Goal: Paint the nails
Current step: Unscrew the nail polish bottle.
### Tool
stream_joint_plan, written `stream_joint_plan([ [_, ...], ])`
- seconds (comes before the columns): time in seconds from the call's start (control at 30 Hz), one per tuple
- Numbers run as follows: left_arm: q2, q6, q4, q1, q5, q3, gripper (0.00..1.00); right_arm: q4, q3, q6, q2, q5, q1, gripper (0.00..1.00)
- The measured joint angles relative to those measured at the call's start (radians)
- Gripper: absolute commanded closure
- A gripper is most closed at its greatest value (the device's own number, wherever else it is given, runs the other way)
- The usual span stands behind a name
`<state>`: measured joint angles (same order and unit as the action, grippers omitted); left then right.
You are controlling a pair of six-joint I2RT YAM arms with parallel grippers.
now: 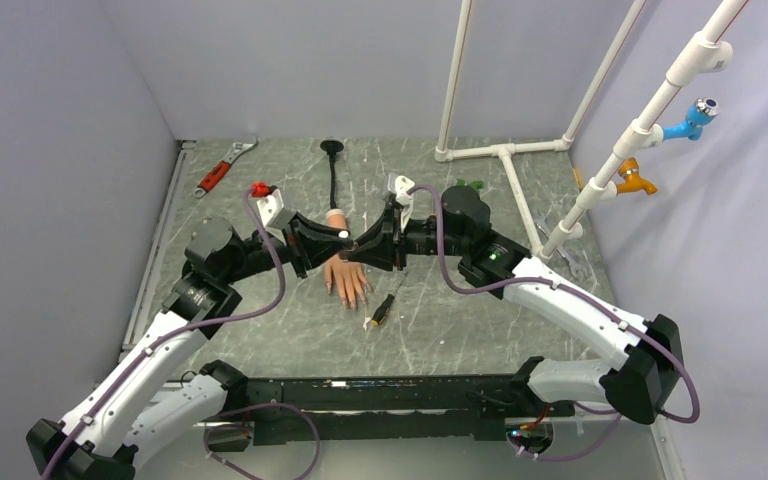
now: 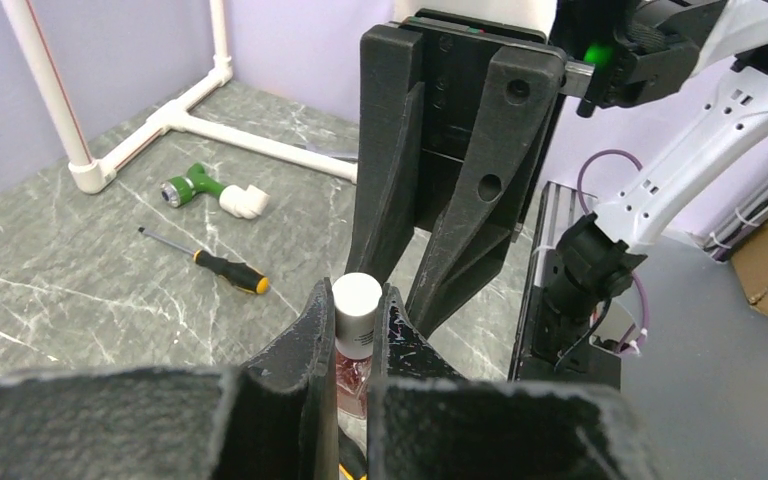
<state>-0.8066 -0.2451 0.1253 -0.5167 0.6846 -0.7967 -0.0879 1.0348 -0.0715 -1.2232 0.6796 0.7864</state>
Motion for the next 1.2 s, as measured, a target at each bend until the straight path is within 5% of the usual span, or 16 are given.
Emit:
stream_joint_plan([
  [0.07,0.002,0.0,0.0,-0.001,-0.019,0.003,0.94,0.002,0.0,-0.002,0.0,-0.018,0.003,1.0],
  [0.2,0.004,0.011,-0.008,-0.003,-0.034,0.005,0.36,0.014,0.003,-0.006,0.0,-0.044,0.01,1.0],
  [0.27,0.004,0.031,-0.024,-0.002,-0.019,0.005,0.17,0.02,0.011,-0.011,0.0,-0.071,0.005,1.0],
  [0.33,0.004,0.041,-0.036,-0.002,0.007,0.005,0.11,0.026,0.018,-0.012,0.0,-0.088,-0.002,1.0],
  [0.6,0.053,0.078,-0.082,0.047,0.091,0.005,0.24,0.06,0.02,0.005,0.002,-0.069,-0.006,1.0],
  [0.77,0.058,0.098,-0.084,0.097,0.26,-0.018,0.24,0.101,0.02,0.044,0.022,0.051,-0.007,1.0],
  [0.9,0.059,0.109,-0.084,0.104,0.364,-0.029,0.33,0.123,0.02,0.071,0.045,0.169,-0.006,1.0],
  [1.2,0.011,0.04,0.016,0.106,0.479,-0.025,0.43,0.141,0.061,0.083,0.021,0.307,-0.006,1.0],
])
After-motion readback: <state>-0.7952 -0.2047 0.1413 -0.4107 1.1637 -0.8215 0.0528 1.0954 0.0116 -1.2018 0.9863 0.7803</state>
